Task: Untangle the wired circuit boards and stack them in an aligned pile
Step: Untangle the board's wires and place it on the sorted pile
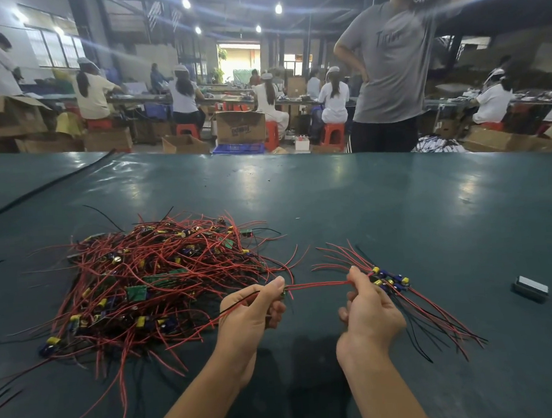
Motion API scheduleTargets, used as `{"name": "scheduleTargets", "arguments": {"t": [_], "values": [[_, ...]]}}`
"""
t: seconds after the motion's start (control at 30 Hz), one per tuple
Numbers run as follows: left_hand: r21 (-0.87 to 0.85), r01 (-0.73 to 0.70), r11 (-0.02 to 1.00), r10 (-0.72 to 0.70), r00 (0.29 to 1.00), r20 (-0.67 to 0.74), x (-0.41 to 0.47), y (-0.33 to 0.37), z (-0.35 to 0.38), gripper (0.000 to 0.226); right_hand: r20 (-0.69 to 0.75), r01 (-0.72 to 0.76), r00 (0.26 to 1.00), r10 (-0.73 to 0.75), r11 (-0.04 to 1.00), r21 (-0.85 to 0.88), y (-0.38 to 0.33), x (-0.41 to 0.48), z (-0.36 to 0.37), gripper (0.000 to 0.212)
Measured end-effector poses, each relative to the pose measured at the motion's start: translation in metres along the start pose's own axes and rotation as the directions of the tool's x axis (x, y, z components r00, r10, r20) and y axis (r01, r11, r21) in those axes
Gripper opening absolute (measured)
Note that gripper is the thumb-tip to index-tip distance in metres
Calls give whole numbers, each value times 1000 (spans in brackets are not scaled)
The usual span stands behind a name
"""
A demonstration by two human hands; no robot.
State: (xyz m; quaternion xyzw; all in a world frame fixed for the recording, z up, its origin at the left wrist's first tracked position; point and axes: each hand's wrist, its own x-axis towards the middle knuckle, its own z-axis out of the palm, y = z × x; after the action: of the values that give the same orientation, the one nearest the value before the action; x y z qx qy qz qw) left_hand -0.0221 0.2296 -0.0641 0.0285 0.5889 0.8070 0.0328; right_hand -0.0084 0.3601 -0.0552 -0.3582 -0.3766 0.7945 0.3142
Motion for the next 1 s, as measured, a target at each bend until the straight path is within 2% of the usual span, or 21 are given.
{"name": "scheduleTargets", "arguments": {"t": [0.1, 0.17, 0.27, 0.37, 0.53, 0.67, 0.77, 0.83, 0.87, 0.93, 1.0], "values": [[-22, 13, 1000, -14, 999, -35, 4, 1, -6, 24, 14, 8, 1000, -7, 1000, -26, -1, -2, 0, 29], [-24, 20, 999, -21, 1000, -19, 4, 1, -7, 24, 32, -109, 994, 109, 994, 0, -3, -2, -1, 25], [-35, 39, 999, -39, 999, -5, 4, -1, -7, 23, 157, -307, 943, 292, 949, 78, -9, -1, -4, 22], [-54, 55, 997, -54, 998, 28, 3, -1, -8, 21, 209, -356, 920, 331, 930, 96, -12, -1, -5, 23], [-53, 43, 998, -39, 996, 81, 2, 0, -8, 25, 184, -328, 933, 308, 941, 86, -14, 0, -6, 28], [-49, 36, 998, -32, 997, 69, 2, -1, -9, 26, 191, -277, 947, 260, 959, 67, -14, 1, -7, 34], [-86, 38, 996, -35, 999, 38, 3, 1, -10, 26, 240, -181, 954, 178, 983, -9, -8, -6, -5, 52], [-120, 47, 992, -42, 998, 42, 3, 1, -11, 25, 314, -107, 939, 140, 987, -118, 2, -17, -2, 60], [-130, 54, 990, -47, 998, 50, 2, 2, -10, 25, 362, -67, 923, 127, 982, -174, 8, -24, 0, 60], [-122, 56, 991, -46, 996, 79, 2, 2, -9, 26, 474, 7, 875, 103, 974, -225, 19, -40, 3, 44], [-100, 38, 994, -25, 992, 127, 1, 3, -9, 30, 564, 65, 824, 50, 981, -181, 25, -51, 5, 23]]}}
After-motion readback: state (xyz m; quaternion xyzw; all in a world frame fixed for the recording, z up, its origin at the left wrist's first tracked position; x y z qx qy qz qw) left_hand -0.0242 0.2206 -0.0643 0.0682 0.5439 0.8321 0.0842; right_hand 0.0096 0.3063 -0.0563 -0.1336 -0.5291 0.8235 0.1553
